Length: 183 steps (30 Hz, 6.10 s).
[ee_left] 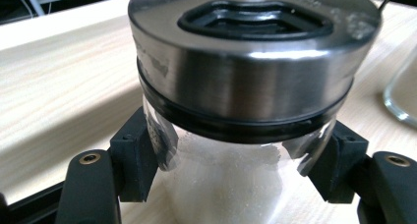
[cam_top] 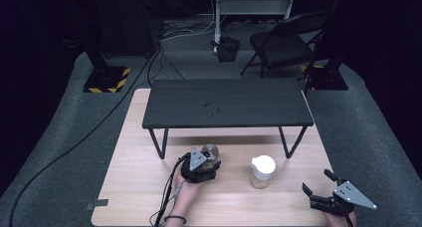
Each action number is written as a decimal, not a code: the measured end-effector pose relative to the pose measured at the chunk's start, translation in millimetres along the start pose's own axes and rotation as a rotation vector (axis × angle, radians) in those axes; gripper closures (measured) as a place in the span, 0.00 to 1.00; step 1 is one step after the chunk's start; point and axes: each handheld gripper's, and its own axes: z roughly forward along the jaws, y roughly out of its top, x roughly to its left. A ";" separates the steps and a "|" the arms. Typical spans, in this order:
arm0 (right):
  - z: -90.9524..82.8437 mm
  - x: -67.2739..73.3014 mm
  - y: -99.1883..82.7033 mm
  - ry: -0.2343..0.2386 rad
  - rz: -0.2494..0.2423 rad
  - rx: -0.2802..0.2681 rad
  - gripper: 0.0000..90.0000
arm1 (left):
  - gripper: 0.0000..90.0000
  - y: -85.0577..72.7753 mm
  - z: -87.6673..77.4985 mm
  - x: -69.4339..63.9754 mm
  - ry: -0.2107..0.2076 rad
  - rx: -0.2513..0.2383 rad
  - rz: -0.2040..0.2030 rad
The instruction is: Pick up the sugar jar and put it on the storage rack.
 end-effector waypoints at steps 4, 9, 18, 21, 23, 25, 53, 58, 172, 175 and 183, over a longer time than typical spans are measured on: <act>0.0 0.2 0.0 -0.001 0.000 0.000 0.04 | 0.35 2.2 -8.0 0.3 -0.011 -0.021 0.009; -0.1 0.6 0.0 -0.003 -0.003 0.000 0.04 | 0.35 6.8 -22.0 1.8 -0.009 -0.038 -0.002; -0.1 0.8 0.1 -0.003 -0.003 0.000 0.04 | 0.35 18.5 -39.1 2.3 -0.013 -0.052 0.022; -0.1 0.9 0.2 -0.003 -0.004 0.001 0.04 | 0.35 25.5 -45.7 2.4 -0.021 -0.064 0.030; -0.1 0.9 0.2 -0.003 -0.004 0.001 0.04 | 0.35 30.7 -49.8 2.1 -0.026 -0.074 0.031; 0.0 0.9 0.2 -0.003 -0.004 0.001 0.04 | 0.35 35.7 -54.0 1.9 -0.032 -0.085 0.041; 0.0 0.4 0.1 -0.001 0.000 0.000 0.05 | 0.35 115.9 -98.8 6.2 -0.034 -0.133 0.090; -0.1 0.4 0.0 -0.003 0.001 0.000 0.05 | 0.35 136.1 -103.3 9.6 -0.046 -0.149 0.105; -0.5 3.3 -0.3 -0.005 -0.009 -0.002 0.05 | 0.11 -0.1 -132.2 27.2 0.085 -0.099 -0.003; -0.7 3.6 -0.4 -0.007 -0.009 -0.003 0.05 | 0.10 -14.2 -128.8 25.3 0.097 -0.083 -0.018; -0.7 4.3 -0.1 -0.009 -0.011 -0.001 0.05 | 0.09 -50.9 -121.1 22.9 0.135 -0.057 -0.044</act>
